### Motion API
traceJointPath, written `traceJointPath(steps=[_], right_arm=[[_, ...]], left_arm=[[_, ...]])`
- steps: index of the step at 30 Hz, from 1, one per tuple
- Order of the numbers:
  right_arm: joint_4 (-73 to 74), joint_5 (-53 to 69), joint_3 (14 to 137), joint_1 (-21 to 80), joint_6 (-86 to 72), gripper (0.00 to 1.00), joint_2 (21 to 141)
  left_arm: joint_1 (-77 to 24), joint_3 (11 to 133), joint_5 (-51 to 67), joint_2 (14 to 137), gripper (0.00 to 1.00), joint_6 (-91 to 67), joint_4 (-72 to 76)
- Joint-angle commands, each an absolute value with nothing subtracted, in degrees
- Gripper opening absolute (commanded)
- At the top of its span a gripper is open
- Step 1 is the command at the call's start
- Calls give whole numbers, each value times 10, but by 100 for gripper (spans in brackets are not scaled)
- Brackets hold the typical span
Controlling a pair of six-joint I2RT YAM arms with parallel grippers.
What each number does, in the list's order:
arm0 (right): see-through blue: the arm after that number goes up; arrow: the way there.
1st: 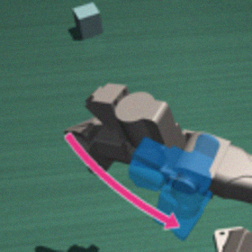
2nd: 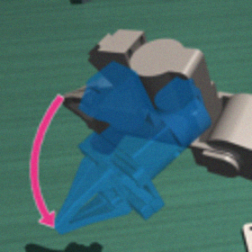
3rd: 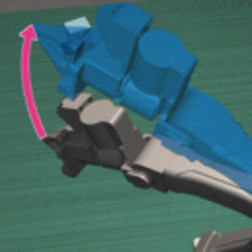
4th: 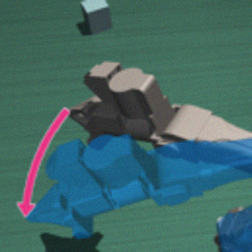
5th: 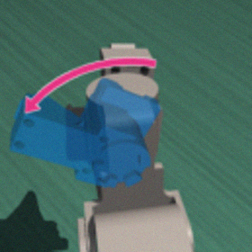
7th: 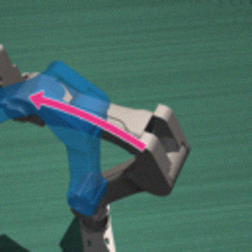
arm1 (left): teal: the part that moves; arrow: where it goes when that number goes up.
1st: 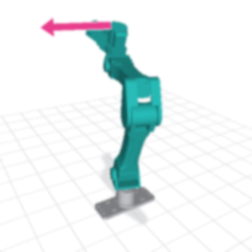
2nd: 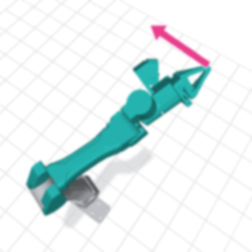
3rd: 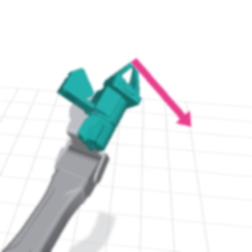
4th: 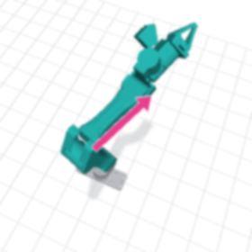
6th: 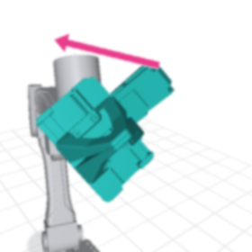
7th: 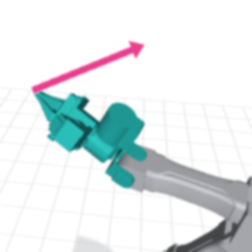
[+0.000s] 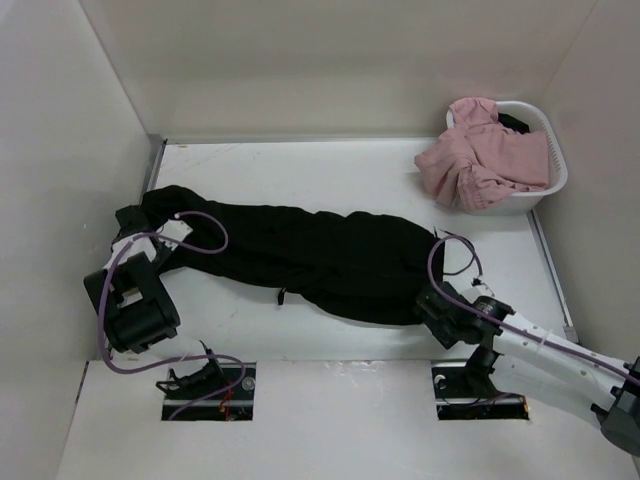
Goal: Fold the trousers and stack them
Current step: Flatten the trousers out
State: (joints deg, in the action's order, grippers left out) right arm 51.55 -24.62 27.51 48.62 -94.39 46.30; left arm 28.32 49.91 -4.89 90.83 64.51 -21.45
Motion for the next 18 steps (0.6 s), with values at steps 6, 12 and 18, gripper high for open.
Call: traceJointPath(steps=[6, 12, 18], right_arm=[[405, -257, 245, 396, -886, 78, 459], [312, -231, 236, 347, -835, 64, 531], [309, -221, 256, 301, -772, 0, 528]], left_arm=[[240, 538, -50, 849, 9, 639, -211], [225, 583, -43, 833, 8, 635, -212], [189, 756, -15, 857, 8, 635, -270]])
